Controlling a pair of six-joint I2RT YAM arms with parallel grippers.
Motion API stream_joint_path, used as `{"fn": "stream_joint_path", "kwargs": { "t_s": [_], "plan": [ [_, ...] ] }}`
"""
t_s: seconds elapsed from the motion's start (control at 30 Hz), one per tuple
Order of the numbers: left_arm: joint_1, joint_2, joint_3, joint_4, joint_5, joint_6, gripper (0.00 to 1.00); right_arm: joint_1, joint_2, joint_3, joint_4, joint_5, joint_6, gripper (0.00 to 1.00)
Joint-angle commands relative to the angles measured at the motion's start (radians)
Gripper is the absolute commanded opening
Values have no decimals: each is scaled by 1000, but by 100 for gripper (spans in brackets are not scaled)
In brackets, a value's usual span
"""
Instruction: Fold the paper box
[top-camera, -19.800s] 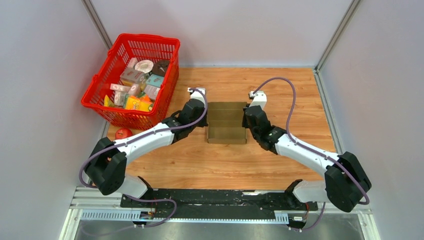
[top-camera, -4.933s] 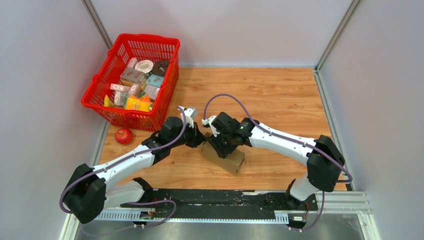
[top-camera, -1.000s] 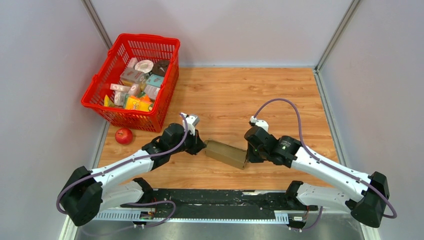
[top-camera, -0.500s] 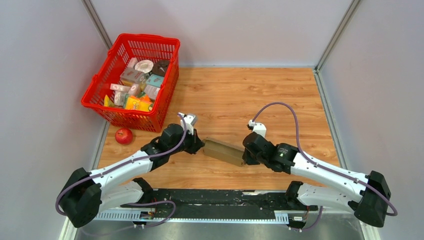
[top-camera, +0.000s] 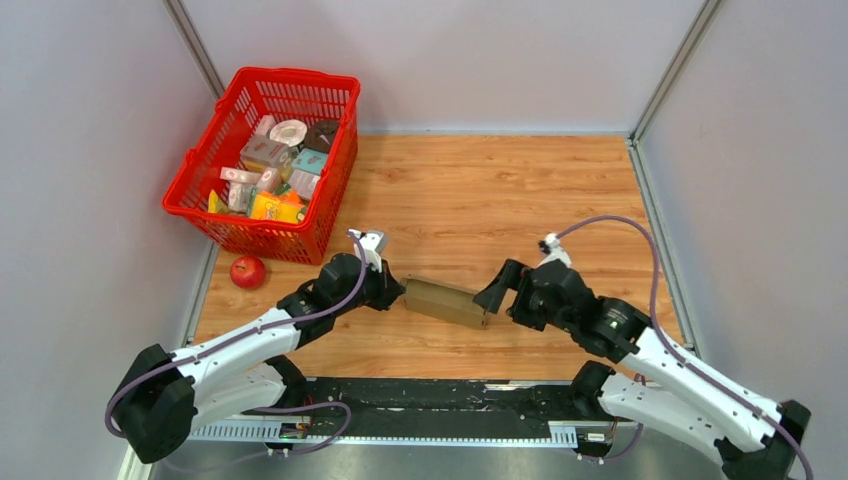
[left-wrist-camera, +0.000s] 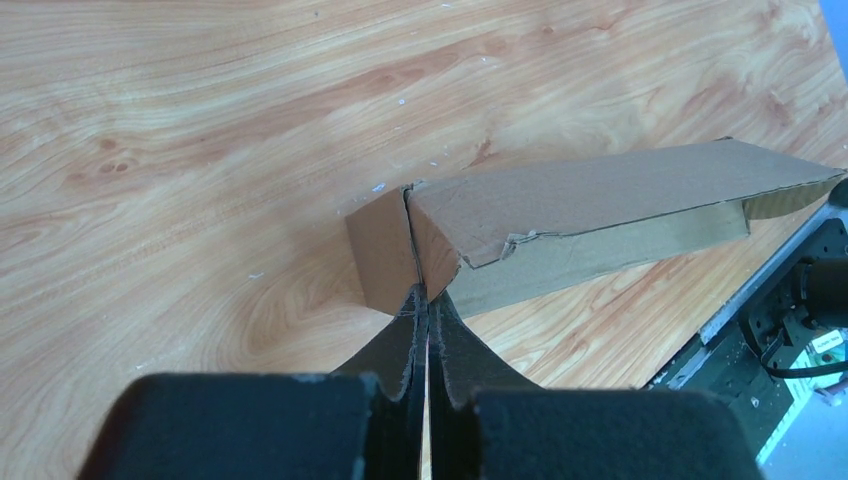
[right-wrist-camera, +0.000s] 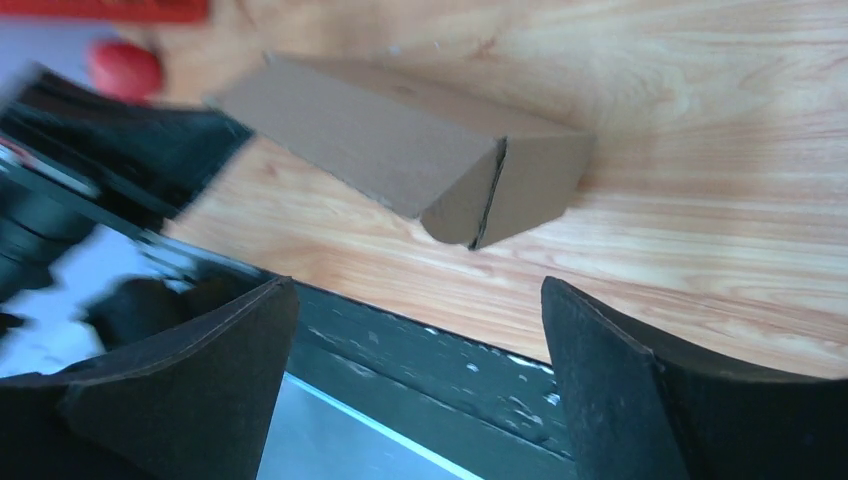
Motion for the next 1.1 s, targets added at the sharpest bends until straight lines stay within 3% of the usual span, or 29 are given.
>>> {"fn": "stream_joint_path", "kwargs": {
  "t_s": [0.0,0.2,0.3,0.4,1.07],
  "plan": [
    [-13,-7,-11,-75,-36,-8,0,-151,-103,-69,104,-107,253,90],
    [-30,-22,-8,-93,-58,-16,0,-345,-33,-123,282,-381,358,74],
    [-42,-28,1,-106,-93,-13,0,-379,5,-128,319,-427,355,68],
    [-53,-28,11,-116,-108,-10,0,-391,19,-134,338,-446,354,54],
    [-82,-1,38,-132,-139,-5,0,-390,64,-150,237,-507,180,36]
  ]
}}
